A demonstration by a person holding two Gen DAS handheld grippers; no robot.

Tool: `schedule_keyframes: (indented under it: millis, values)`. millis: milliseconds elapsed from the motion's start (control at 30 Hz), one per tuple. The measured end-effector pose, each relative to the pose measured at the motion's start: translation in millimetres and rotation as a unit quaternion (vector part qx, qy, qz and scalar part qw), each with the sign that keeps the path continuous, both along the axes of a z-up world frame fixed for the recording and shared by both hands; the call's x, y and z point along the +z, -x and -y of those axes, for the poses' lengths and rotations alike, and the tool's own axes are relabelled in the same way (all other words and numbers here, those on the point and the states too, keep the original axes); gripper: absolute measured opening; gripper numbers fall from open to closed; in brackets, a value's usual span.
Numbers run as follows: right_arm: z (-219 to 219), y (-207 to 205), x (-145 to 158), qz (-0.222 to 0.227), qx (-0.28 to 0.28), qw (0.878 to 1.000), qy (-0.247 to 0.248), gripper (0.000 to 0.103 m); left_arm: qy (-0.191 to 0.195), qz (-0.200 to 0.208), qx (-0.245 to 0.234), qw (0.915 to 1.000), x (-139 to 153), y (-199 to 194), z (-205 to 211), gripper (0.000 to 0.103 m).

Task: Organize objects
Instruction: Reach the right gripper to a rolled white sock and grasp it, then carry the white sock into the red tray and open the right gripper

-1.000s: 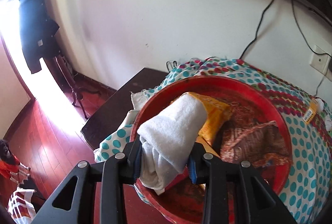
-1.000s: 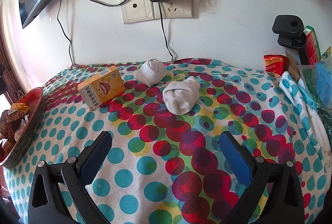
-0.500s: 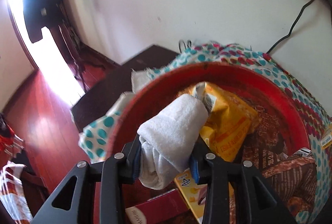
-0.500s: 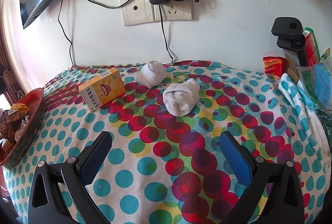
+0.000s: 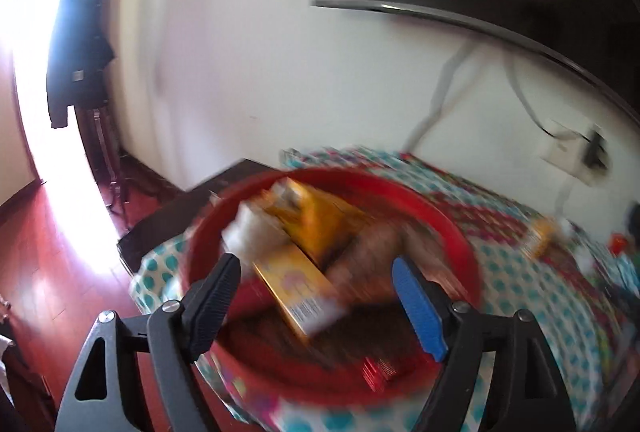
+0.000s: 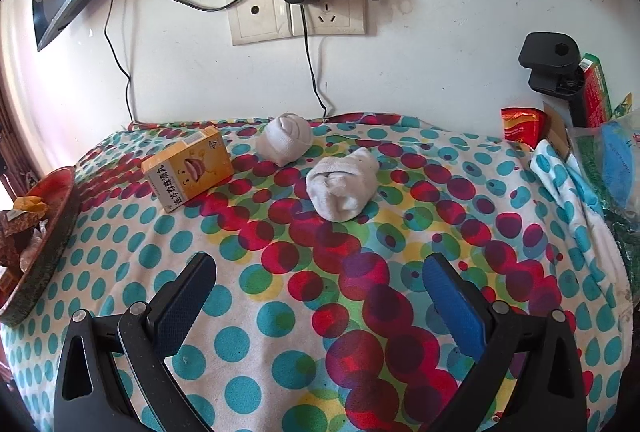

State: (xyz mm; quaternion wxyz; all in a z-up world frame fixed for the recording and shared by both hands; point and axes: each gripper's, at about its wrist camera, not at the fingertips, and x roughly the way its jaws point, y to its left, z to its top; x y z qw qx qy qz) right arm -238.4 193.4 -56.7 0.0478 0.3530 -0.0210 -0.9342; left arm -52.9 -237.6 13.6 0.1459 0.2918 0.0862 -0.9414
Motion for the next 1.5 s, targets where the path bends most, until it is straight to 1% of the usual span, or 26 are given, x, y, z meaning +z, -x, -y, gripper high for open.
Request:
schedule_keyframes:
  millis: [67, 133, 200, 233, 267, 300, 333, 400, 433, 533, 600, 667, 700, 733, 767, 800, 867, 900, 933, 967, 1000, 1067, 1133, 1267, 1367, 1500]
  values:
    - [-2, 3, -2, 0.009, 0.004, 1.0, 0.006, 0.103, -0.008, 0.007, -0.027, 0.9996, -15, -24, -32, 0.081]
    - [-4, 5, -3, 0.015, 0.009, 1.0, 0.015, 0.103, -0.026, 0.007, -0.069, 0.9972, -35, -49, -66, 0.081]
    - [-6, 6, -4, 0.024, 0.004, 1.0, 0.019, 0.103, -0.02, 0.006, -0.096, 0.9952, -48, -65, -92, 0.081]
    - [-6, 10, -6, 0.034, -0.002, 0.999, 0.017, 0.103, -0.009, 0.002, -0.113, 0.9936, -54, -73, -104, 0.081]
    - [-7, 15, -9, 0.05, -0.012, 0.999, 0.013, 0.103, 0.01, -0.002, -0.128, 0.9917, -61, -79, -115, 0.081]
    - [-8, 20, -11, 0.06, -0.019, 0.998, 0.011, 0.103, 0.017, 0.003, -0.139, 0.9902, -63, -81, -120, 0.081]
    - [-8, 26, -12, 0.069, -0.026, 0.997, 0.007, 0.103, 0.015, 0.008, -0.144, 0.9894, -63, -78, -121, 0.081]
    - [-9, 38, -13, 0.075, -0.044, 0.996, -0.007, 0.103, -0.008, 0.002, -0.154, 0.9881, -62, -75, -122, 0.081]
    - [-9, 42, -13, 0.076, -0.05, 0.996, -0.009, 0.103, -0.006, -0.005, -0.157, 0.9875, -60, -77, -123, 0.081]
    - [-13, 66, -12, 0.085, -0.065, 0.994, 0.007, 0.103, 0.015, -0.009, -0.159, 0.987, -60, -80, -124, 0.081]
    - [-12, 79, -8, 0.083, -0.069, 0.994, 0.013, 0.103, 0.015, -0.004, -0.156, 0.9876, -59, -80, -121, 0.081]
    - [-4, 91, -6, 0.081, -0.059, 0.995, -0.002, 0.1, 0.007, -0.002, -0.158, 0.9875, -60, -78, -119, 0.081]
    - [0, 97, -7, 0.09, -0.061, 0.994, -0.017, 0.093, 0.008, -0.001, -0.158, 0.9873, -61, -78, -119, 0.081]
    - [1, 101, -10, 0.098, -0.063, 0.993, -0.024, 0.074, 0.009, -0.002, -0.16, 0.9871, -61, -78, -119, 0.081]
    - [0, 106, -13, 0.107, -0.063, 0.992, -0.021, 0.063, 0.009, -0.001, -0.162, 0.9868, -62, -77, -119, 0.081]
    - [-3, 109, -18, 0.12, -0.063, 0.991, -0.007, 0.053, 0.009, 0.002, -0.162, 0.9867, -63, -76, -119, 0.081]
    - [-7, 109, -19, 0.113, -0.064, 0.992, 0.002, 0.049, 0.005, 0.006, -0.164, 0.9865, -64, -75, -118, 0.081]
    - [-7, 108, -20, 0.111, -0.062, 0.992, -0.002, 0.044, 0.003, 0.007, -0.164, 0.9864, -65, -75, -117, 0.081]
    - [-8, 106, -19, 0.107, -0.059, 0.993, -0.003, 0.036, 0.002, 0.008, -0.163, 0.9866, -65, -75, -117, 0.081]
    - [-8, 102, -15, 0.095, -0.06, 0.994, -0.007, 0.034, 0.002, 0.008, -0.161, 0.9869, -65, -75, -116, 0.081]
    - [-9, 95, -11, 0.082, -0.061, 0.995, -0.009, 0.033, 0.003, 0.007, -0.16, 0.9872, -64, -75, -116, 0.081]
    - [-8, 86, -5, 0.074, -0.058, 0.995, -0.02, 0.032, 0.001, 0.002, -0.159, 0.9873, -61, -76, -114, 0.081]
    - [-4, 77, 1, 0.065, -0.05, 0.996, -0.032, 0.032, 0.004, 0.007, -0.157, 0.9875, -61, -76, -114, 0.081]
    - [19, 45, 8, 0.058, -0.003, 0.997, -0.05, 0.032, 0.017, 0.029, -0.147, 0.9885, -67, -74, -116, 0.081]
    - [40, 27, 14, 0.054, 0.034, 0.996, -0.065, 0.032, 0.01, 0.029, -0.139, 0.9899, -66, -76, -111, 0.081]
    - [77, -1, 21, 0.047, 0.093, 0.991, -0.088, 0.032, -0.01, 0.037, -0.12, 0.992, -68, -75, -103, 0.081]
